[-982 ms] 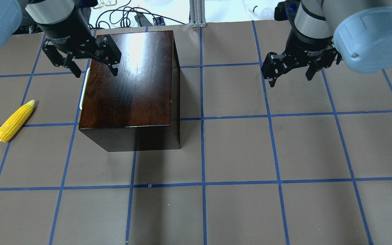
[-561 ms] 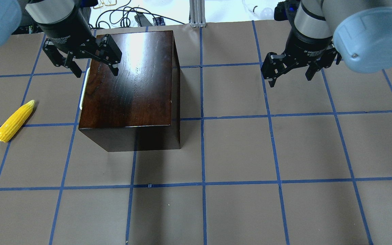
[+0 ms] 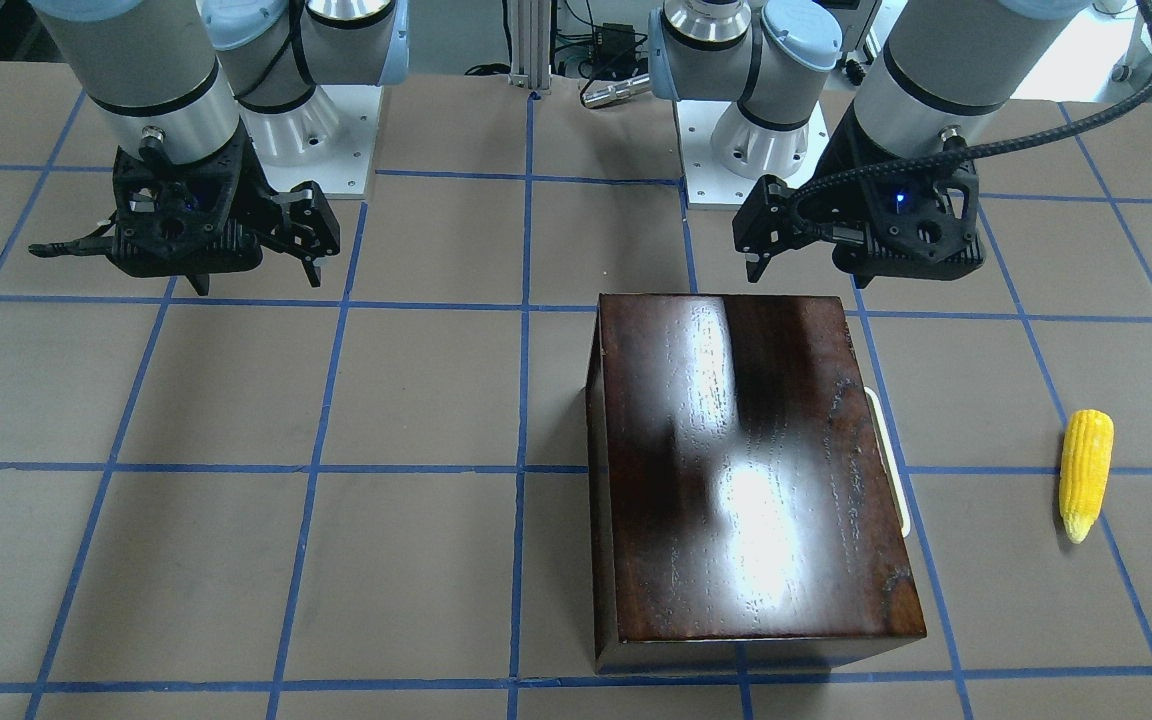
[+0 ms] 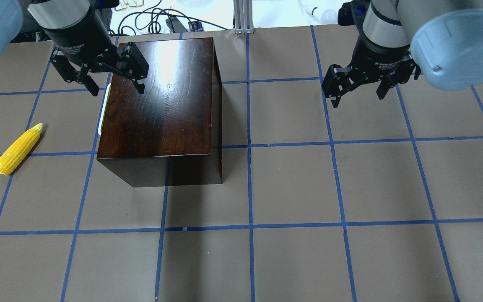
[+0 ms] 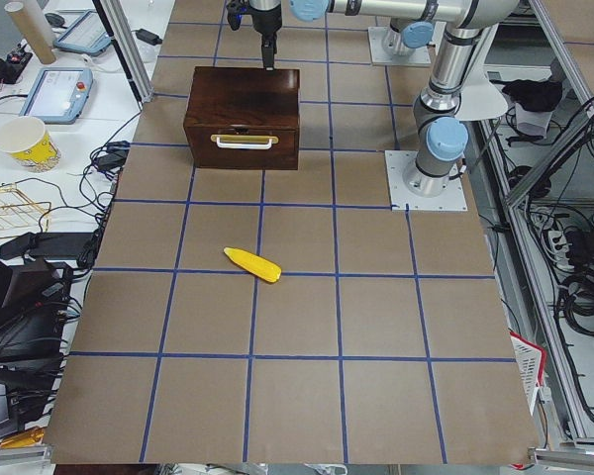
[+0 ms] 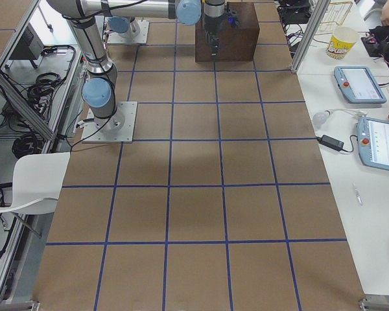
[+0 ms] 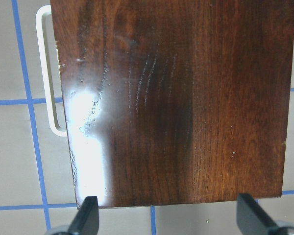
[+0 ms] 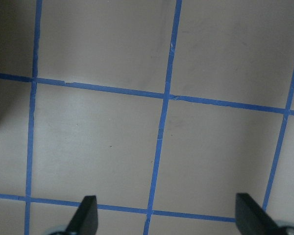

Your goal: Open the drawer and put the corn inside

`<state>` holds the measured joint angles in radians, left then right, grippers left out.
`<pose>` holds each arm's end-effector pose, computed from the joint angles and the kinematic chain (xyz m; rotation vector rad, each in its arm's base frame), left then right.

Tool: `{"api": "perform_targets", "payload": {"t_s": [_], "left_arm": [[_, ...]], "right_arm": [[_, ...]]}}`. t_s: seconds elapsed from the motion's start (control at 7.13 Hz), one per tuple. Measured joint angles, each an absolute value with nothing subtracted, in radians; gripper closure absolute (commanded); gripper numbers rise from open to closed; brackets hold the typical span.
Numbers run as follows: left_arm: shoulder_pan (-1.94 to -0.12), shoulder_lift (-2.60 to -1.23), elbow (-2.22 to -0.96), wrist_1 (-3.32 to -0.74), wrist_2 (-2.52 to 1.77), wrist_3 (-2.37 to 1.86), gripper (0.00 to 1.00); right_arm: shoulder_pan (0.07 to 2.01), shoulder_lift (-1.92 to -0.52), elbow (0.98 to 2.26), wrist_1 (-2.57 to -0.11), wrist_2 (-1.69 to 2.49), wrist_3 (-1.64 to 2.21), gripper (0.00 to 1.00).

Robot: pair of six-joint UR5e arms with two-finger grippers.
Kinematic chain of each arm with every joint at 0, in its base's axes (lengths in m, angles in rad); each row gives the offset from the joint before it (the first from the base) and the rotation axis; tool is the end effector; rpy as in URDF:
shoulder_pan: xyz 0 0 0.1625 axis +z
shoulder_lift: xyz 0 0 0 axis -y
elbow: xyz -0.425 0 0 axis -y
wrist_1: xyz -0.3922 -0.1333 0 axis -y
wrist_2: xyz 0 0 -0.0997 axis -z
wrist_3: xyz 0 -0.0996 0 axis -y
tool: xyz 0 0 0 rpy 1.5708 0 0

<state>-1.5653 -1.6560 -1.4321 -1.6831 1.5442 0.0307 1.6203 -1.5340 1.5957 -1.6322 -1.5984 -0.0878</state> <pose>-0.1331 -0.5222 0.5017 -0.0380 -3.1124 -0.0908 0.1555 -0.4997 0.4634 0.2136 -3.1067 -0.0013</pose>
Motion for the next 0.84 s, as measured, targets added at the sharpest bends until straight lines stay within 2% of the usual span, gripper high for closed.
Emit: {"api": "perform_targets", "payload": {"t_s": [0.84], "left_arm": [[-1.567, -1.642, -1.451, -1.689, 1.55, 0.038, 0.0]], "right_arm": [[1.621, -1.534, 1.595, -1.632, -1.598, -0.087, 0.0]]}}
